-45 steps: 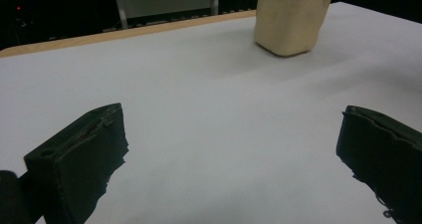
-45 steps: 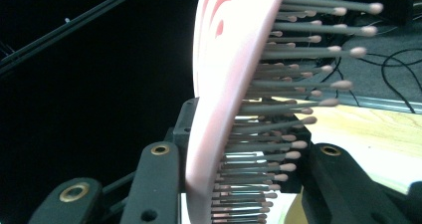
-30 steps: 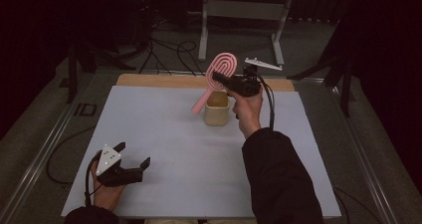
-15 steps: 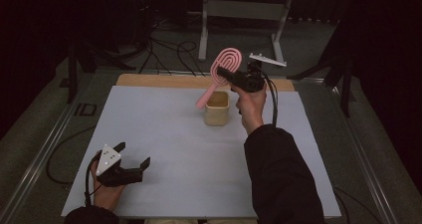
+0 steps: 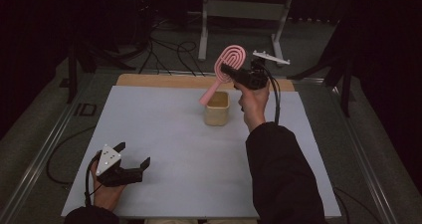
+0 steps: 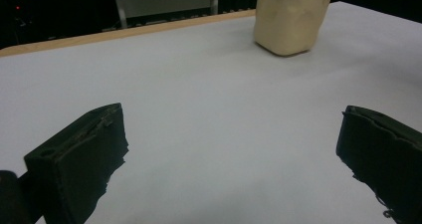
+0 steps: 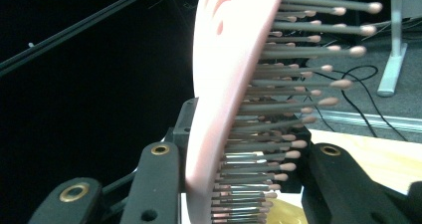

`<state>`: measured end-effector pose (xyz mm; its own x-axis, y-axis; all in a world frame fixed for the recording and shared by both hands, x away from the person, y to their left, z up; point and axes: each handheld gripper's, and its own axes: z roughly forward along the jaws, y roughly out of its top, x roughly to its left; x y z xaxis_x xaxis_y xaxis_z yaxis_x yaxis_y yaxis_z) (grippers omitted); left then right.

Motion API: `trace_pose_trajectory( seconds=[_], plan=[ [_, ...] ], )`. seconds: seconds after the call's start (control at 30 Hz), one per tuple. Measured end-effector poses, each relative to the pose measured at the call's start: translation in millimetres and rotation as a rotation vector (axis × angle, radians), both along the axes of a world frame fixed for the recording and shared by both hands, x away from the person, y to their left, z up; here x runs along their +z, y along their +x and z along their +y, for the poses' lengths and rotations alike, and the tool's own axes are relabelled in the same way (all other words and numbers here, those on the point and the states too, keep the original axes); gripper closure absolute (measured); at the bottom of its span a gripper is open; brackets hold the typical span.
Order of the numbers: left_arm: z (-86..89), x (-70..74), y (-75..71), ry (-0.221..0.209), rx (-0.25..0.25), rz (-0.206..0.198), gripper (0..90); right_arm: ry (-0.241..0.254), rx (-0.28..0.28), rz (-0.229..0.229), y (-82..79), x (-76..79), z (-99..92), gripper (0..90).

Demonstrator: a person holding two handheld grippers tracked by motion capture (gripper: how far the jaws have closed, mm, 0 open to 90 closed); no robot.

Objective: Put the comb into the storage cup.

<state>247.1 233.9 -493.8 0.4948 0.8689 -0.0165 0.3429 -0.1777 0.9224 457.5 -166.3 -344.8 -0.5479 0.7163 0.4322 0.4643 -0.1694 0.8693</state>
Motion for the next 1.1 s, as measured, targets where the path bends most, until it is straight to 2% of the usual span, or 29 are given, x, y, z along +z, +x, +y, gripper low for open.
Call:
trace_pose_trajectory(
  seconds=[1.1],
  plan=[
    [0.0,0.1,-0.2,-0.005,0.004,-0.002,0.3,-0.021,-0.043,0.000,3.5,-1.8,-10.2,63.5]
  ],
)
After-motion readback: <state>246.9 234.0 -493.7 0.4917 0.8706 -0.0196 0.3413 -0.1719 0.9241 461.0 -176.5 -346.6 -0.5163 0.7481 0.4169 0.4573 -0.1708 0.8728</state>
